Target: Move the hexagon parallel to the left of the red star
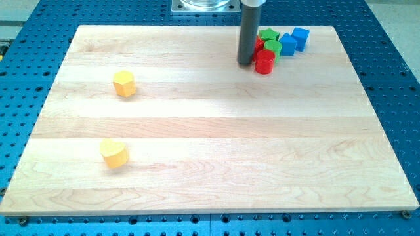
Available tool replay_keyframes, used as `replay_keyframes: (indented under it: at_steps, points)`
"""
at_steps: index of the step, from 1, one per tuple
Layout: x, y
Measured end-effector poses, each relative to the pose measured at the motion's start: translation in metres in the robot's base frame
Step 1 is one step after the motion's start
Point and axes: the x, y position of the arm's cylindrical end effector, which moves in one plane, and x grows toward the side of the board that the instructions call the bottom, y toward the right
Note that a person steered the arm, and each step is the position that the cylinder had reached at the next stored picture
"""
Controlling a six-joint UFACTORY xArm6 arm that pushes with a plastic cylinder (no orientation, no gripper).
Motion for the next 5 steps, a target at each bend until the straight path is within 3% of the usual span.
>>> replay_keyframes:
  at_steps: [1,2,3,4,5]
  points:
    - [0.054,-0.103]
    - [0.114,-0.133]
    - [0.125,-0.214]
    - [0.066,-0.215]
    - [0.023,-0.129]
